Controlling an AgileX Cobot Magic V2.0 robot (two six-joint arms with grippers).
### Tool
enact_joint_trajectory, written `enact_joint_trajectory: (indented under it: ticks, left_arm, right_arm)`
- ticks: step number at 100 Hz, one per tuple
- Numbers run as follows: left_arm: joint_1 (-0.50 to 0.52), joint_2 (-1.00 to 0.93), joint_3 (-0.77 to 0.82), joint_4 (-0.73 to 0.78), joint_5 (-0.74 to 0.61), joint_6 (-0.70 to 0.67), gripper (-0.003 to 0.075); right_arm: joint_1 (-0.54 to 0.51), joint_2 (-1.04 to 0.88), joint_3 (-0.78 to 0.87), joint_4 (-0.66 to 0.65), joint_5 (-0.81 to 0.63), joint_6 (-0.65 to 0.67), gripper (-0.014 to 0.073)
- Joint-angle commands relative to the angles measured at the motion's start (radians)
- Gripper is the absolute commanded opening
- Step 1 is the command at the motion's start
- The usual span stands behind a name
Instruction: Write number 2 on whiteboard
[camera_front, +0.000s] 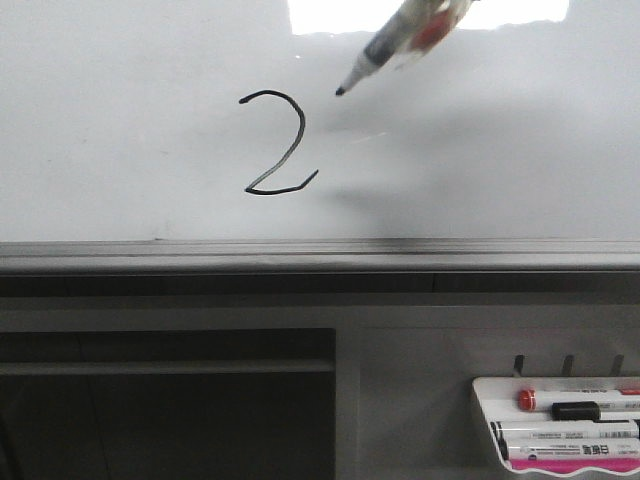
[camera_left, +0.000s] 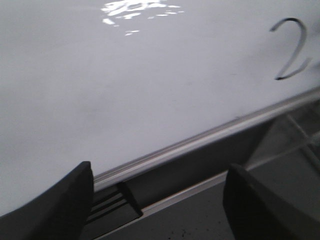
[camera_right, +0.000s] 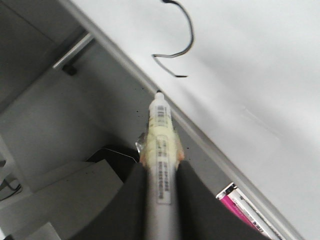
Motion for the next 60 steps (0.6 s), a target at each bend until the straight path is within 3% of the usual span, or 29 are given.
enact_joint_trajectory:
  ticks: [1, 14, 23, 41, 60]
  left_arm:
    - [0.0, 0.007, -0.057, -0.199, 0.061, 0.204, 0.049]
    - [-0.008, 0.042, -0.058, -0.476, 0.21, 0.486, 0.0489]
    - [-0.04, 0.08, -0.058, -0.587, 0.258, 0.572, 0.0489]
    - [-0.168, 0.157, -0.058, -0.607, 0.251, 0.619, 0.0461]
    - [-0.359, 0.241, -0.061, -0.577, 0.132, 0.676, 0.046]
  right_arm:
    - [-0.002, -0.101, 0.001, 0.092, 0.045, -0.105, -0.0048]
    - [-0.002, -0.18, 0.077, 0.314, 0.077, -0.353, -0.0048]
    - [-0.002, -0.212, 0.139, 0.448, 0.083, -0.473, -0.0048]
    - [-0.002, -0.213, 0.204, 0.488, 0.079, -0.502, -0.0048]
    - [-0.002, -0.211, 0.215, 0.495, 0.078, -0.601, -0.0048]
